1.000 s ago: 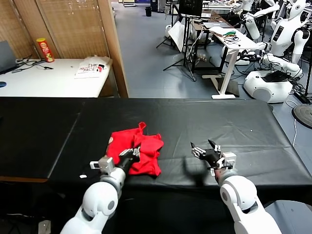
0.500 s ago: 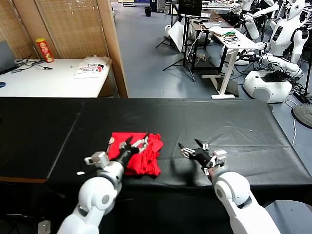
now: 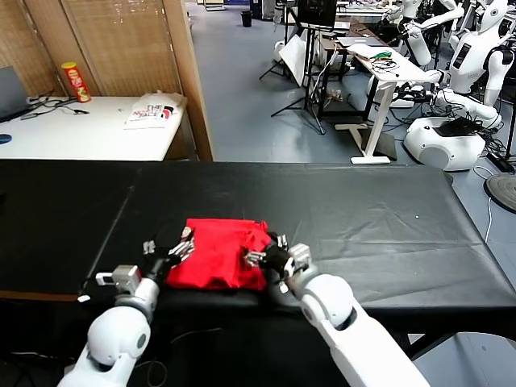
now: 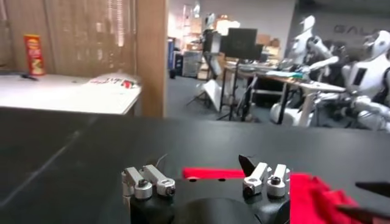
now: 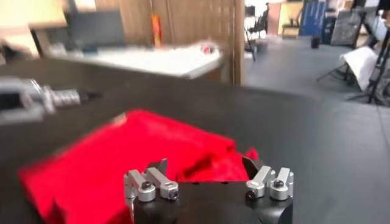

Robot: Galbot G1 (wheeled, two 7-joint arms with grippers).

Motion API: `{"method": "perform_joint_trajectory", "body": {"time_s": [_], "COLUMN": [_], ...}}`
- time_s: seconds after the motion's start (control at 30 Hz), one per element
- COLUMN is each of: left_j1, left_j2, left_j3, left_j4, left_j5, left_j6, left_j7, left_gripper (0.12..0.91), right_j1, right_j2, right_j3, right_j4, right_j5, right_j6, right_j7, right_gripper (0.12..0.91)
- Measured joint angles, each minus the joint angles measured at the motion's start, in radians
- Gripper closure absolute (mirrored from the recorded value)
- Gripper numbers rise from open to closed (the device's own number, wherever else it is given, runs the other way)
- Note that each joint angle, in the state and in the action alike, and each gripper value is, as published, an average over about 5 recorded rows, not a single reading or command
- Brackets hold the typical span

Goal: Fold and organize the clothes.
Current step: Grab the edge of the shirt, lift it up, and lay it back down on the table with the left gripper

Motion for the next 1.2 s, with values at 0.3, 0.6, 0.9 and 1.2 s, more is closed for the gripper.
{"method": "perform_joint_trajectory", "body": {"time_s": [0.3, 0.6, 0.9, 1.2], "left_j1": [-0.011, -0.016, 0.007, -0.007], "left_j2": [-0.026, -0.066, -0.072, -0.08], "left_j3": [-0.04, -0.088, -0.112, -0.108], "left_j4": [0.053, 0.111, 0.125, 0.145], "left_j5": [-0.153, -0.443, -0.616, -0.637], "left_j6": [-0.004, 0.004, 0.03, 0.033], "left_j7": [0.017, 0.025, 0.034, 0.037], "left_gripper": [0.232, 0.232, 0.236, 0.623], "right_j1": [-0.036, -0.09, -0.117, -0.129], "right_j2": [0.028, 0.003, 0.005, 0.002], "right_j3": [0.02, 0.092, 0.115, 0.127], "right_j4": [0.003, 0.12, 0.169, 0.187], "right_j5": [-0.022, 0.123, 0.13, 0.132], "right_j6": [0.041, 0.064, 0.067, 0.066], "right_j7": [0.035, 0.043, 0.043, 0.042], "right_gripper": [0.227, 0.227, 0.227, 0.227]}}
